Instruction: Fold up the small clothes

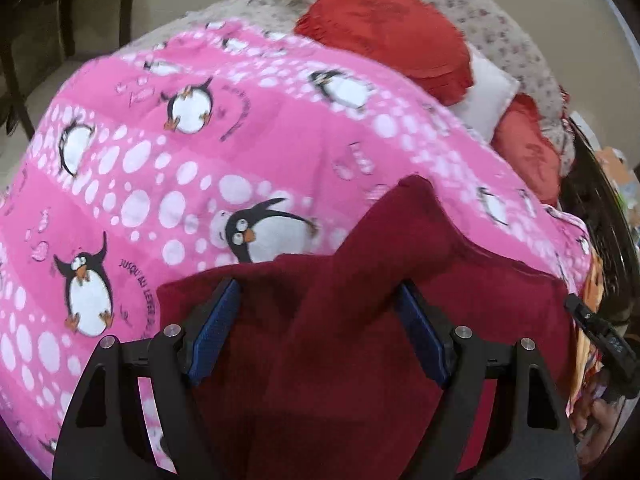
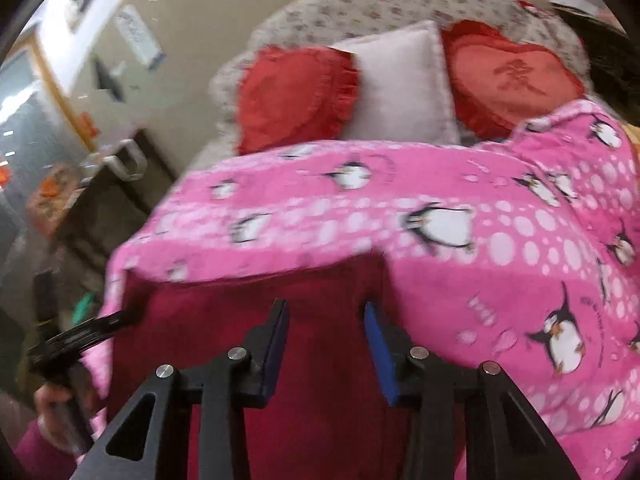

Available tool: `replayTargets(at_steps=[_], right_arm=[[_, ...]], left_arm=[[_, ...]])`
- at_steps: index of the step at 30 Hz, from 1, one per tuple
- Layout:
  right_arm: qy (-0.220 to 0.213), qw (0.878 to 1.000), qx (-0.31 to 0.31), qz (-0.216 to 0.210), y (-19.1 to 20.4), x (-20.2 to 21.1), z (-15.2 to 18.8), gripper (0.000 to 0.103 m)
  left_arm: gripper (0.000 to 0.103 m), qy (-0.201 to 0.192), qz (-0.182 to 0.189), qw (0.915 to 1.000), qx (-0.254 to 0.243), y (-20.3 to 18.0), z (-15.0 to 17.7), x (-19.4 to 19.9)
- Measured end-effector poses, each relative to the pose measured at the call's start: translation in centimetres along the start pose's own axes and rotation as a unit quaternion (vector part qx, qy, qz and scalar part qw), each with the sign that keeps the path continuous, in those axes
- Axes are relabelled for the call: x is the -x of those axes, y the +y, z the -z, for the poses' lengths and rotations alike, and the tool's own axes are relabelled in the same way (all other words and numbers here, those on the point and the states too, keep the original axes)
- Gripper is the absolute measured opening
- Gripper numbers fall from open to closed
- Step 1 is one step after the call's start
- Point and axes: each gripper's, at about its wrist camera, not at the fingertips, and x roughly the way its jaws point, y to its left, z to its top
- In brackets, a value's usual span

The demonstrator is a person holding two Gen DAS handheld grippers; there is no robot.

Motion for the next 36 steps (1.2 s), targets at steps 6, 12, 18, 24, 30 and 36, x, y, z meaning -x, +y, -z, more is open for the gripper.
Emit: replayTargets(at_steps=[6,12,18,24,30,36], right_arm=[[0.009,1.000,-0.022,-0.017,-1.4,0.1,0.5,0.038],[-0.001,0.999,0.012,-0.045,0.6,6.6,4.5,0.040],[0.059,0.997,0.034,-0.019,0.9,5.1,9.9,0.040],[0.048,0.998,-0.007,-0.039,1.2,6.6,9.2,0.040],[0.061,0.997,0.004,-0.041,2.1,7.2,10.8,0.045],[0.099,0.995,0.002,-0.020,2.6,5.5,11.4,0.046]], left_arm=[[0.080,-0.002,0.000,1.0000,0.002,0.2,0.1,-0.2],[0.080,-0.009,0.025,0.9996,0.001,0.6,2.0,3.4],[0.080,-0.002,0.027,0.9996,-0.012,1.0,5.5,6.2],[0.080,0.017,0.005,0.9996,-0.021,1.7,9.1,7.2],[0.080,0.016,-0.021,0.9991,-0.033,2.5,11.2,7.4],[0.080,0.022,-0.026,0.9992,-0.022,3.4,12.1,6.9]])
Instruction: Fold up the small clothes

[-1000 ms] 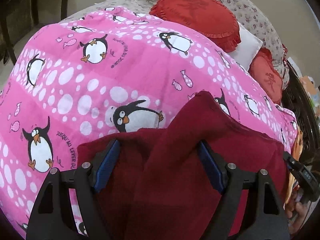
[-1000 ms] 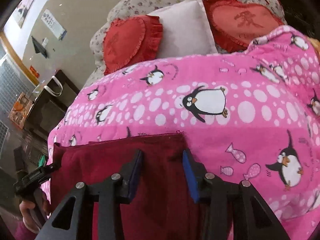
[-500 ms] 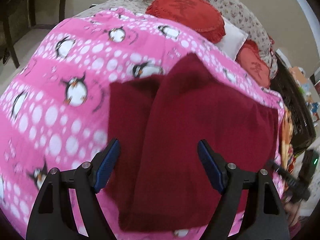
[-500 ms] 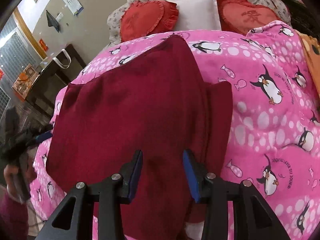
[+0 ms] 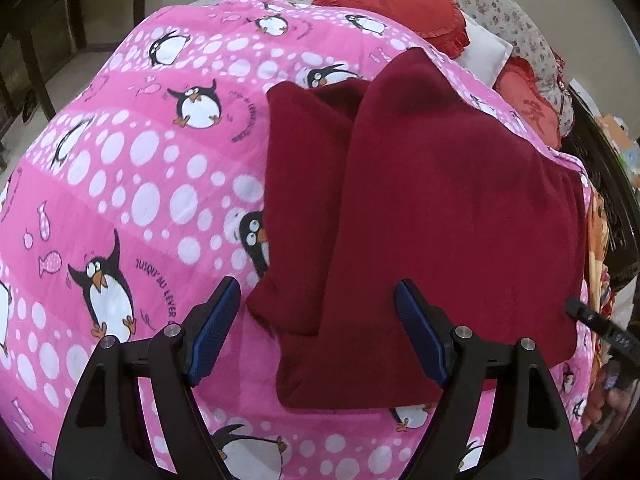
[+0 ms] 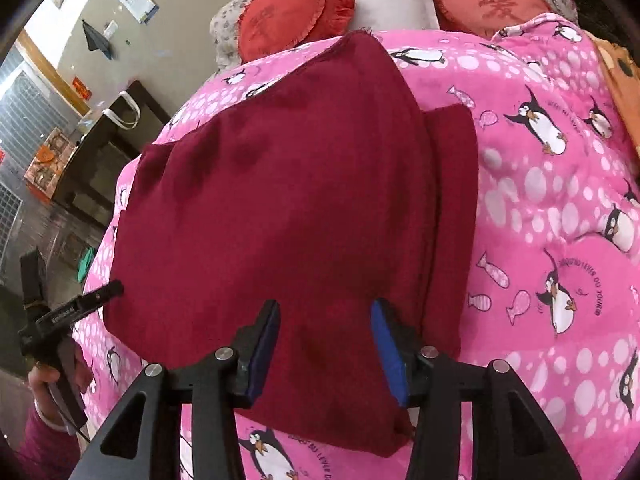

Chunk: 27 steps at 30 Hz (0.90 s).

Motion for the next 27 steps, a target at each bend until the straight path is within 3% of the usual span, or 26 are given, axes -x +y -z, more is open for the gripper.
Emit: replayTargets(at_steps=[6,17,24,27], right_arm=[[0.007,0.998,0.024,-0.058,5.4,0.0,-2.3,0.047],[0.059,0.984,0.126,-0.111,21.8,-9.1,-6.2,0.048],[0.068,0.983,0.156,-0.071,27.5,-14.5,-8.0,0.048],[0.051,0.981,0.189,-0.018,29.0,-15.4,-8.5,0.052]], left_arm=[[0.080,-0.003,0.000,1.0000,-0.004,0.2,0.4,0.1],[0.080,-0.001,0.019,0.9998,0.010,1.3,0.9,0.4],[0.080,-0.006,0.033,0.9993,0.018,2.2,1.2,0.8],[0.080,-0.005,0.047,0.9986,0.026,3.1,1.4,0.8]])
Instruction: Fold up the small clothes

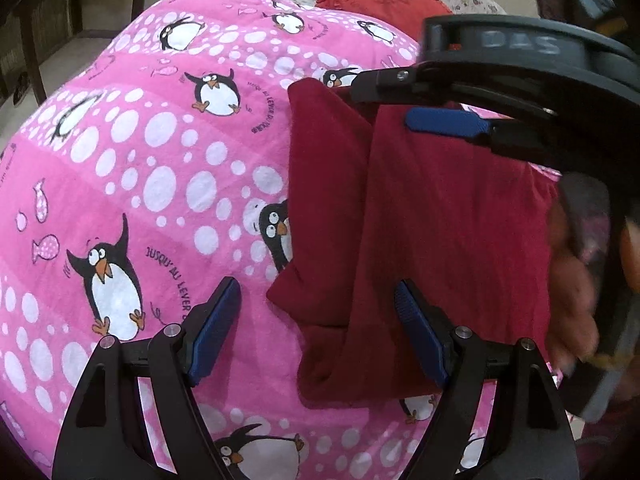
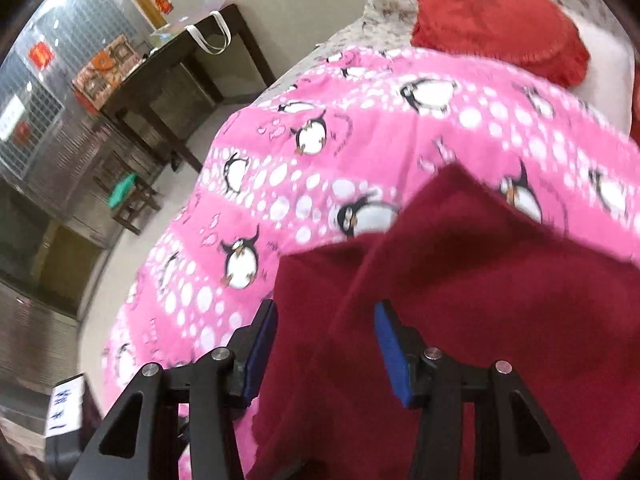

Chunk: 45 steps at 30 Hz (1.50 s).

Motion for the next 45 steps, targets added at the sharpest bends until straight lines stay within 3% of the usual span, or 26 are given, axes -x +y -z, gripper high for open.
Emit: replayTargets(at_steps=[2,5,7,9,11,16,18,23,25,30,33,41,45], right_arm=[[0.008,0.999,0.002,0.033,-0.3,-0.6,-0.3,0.054],[0.022,0.999,-0.028,0.033,-1.1,-1.7,-0.9,0.055],[0.027,0.999,-0.043,0.014,-1.4,-2.4,-1.2,0.063],[0.026,0.998,-0.050,-0.004,-1.5,-2.7,-1.4,0.077],[0.034,0.998,-0.052,-0.012,-1.3,-3.2,-1.7,0.082],[0.080,0.996,0.007,0.023,0.4,-5.4,-2.3,0.088],[0.092,0.995,0.028,0.040,1.2,-6.1,-2.4,0.095],[0.106,0.988,0.069,0.084,2.5,-7.6,-2.1,0.097],[0.105,0.988,0.077,0.085,2.5,-7.4,-2.0,0.093],[0.087,0.993,0.053,0.056,0.3,-4.7,-1.4,0.039],[0.082,0.997,0.013,-0.005,-1.8,-3.3,-0.9,0.021],[0.061,0.997,-0.003,-0.037,-3.0,-1.7,0.5,0.018],[0.061,0.997,-0.007,-0.043,-3.5,-0.8,0.8,0.018]], left_arm=[[0.080,0.001,0.005,1.0000,0.004,0.4,0.1,-0.2],[0.080,-0.003,0.014,0.9999,0.010,0.6,0.2,-0.2],[0.080,-0.003,0.023,0.9996,0.014,0.8,0.1,-0.3],[0.080,-0.002,0.033,0.9993,0.015,1.0,0.1,-0.3],[0.080,0.000,0.041,0.9990,0.015,1.2,-0.1,-0.4],[0.080,0.006,0.058,0.9983,0.002,1.5,-1.0,-0.7],[0.081,0.006,0.060,0.9982,0.002,1.4,-1.4,-0.7],[0.082,0.006,0.060,0.9982,-0.006,1.1,-2.1,-1.1],[0.082,0.008,0.058,0.9982,-0.015,0.9,-2.2,-1.3],[0.082,0.014,0.053,0.9980,-0.029,0.1,-2.3,-1.3],[0.082,0.017,0.046,0.9981,-0.036,-0.5,-2.5,-1.2],[0.081,0.022,0.055,0.9973,-0.044,-2.9,-2.5,-1.8],[0.079,0.013,0.040,0.9977,-0.052,-4.1,-2.2,-2.2]])
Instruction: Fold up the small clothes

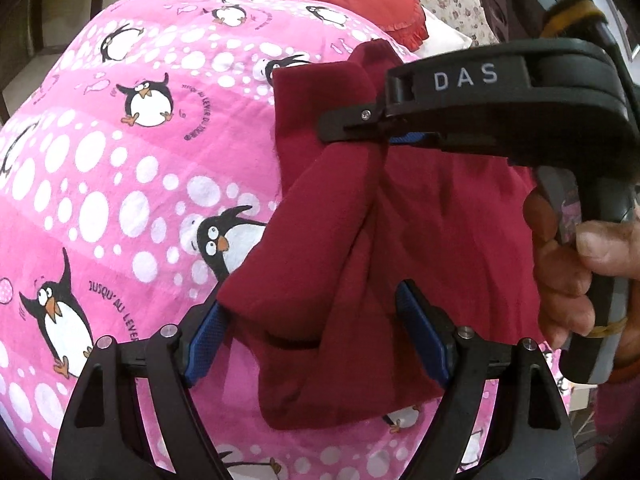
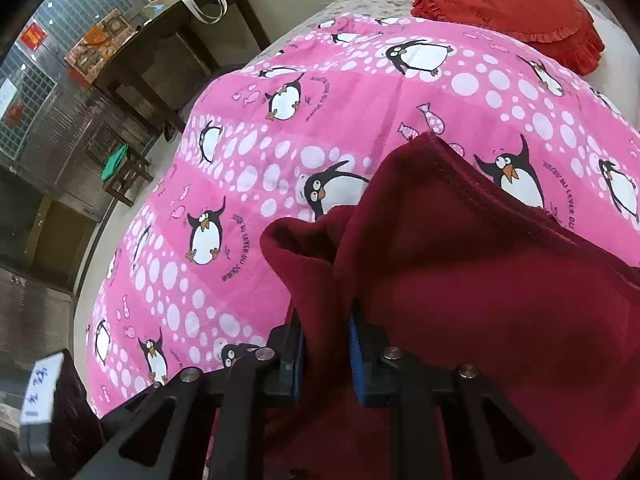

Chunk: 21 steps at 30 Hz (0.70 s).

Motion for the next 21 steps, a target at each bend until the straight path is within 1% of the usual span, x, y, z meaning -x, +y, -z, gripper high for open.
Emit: replayTargets(at_steps=[2,5,8,12,13,15,16,19,21], right_arm=[[0.002,1.000,-0.004,-0.002,-0.1,-0.6,-0.6,0.018],[0.006,1.000,-0.007,-0.004,-0.3,-0.9,-0.8,0.018],[0.013,1.000,-0.011,-0.004,-0.3,-1.4,-1.1,0.018],[0.023,0.999,-0.037,-0.011,-0.9,-2.3,-1.6,0.018],[0.026,0.999,-0.040,-0.012,-1.0,-2.5,-1.7,0.019],[0.027,0.998,-0.044,-0.017,-1.0,-2.7,-1.9,0.024],[0.027,0.999,-0.042,-0.016,-1.0,-2.7,-1.9,0.025],[0.012,0.999,-0.031,-0.014,-1.1,-2.5,-1.6,0.024],[0.002,0.999,-0.028,-0.014,-1.0,-2.0,-1.2,0.019]], left_arm=[[0.065,0.001,0.003,0.9999,0.010,-0.2,0.3,-0.1],[0.060,0.003,0.017,0.9994,0.030,0.5,-0.1,-0.4],[0.058,0.004,0.018,0.9993,0.034,0.6,-0.3,-0.5],[0.058,0.000,0.009,0.9996,0.026,0.4,-0.5,-0.4],[0.058,-0.001,0.008,0.9996,0.026,0.2,-0.5,-0.4],[0.058,0.000,0.008,0.9996,0.028,0.1,-0.6,-0.5],[0.058,-0.001,0.009,0.9995,0.029,0.3,-0.4,-0.4],[0.057,-0.002,0.011,0.9995,0.031,0.6,-0.2,-0.2],[0.052,0.002,0.013,0.9995,0.028,0.7,-0.2,-0.2]])
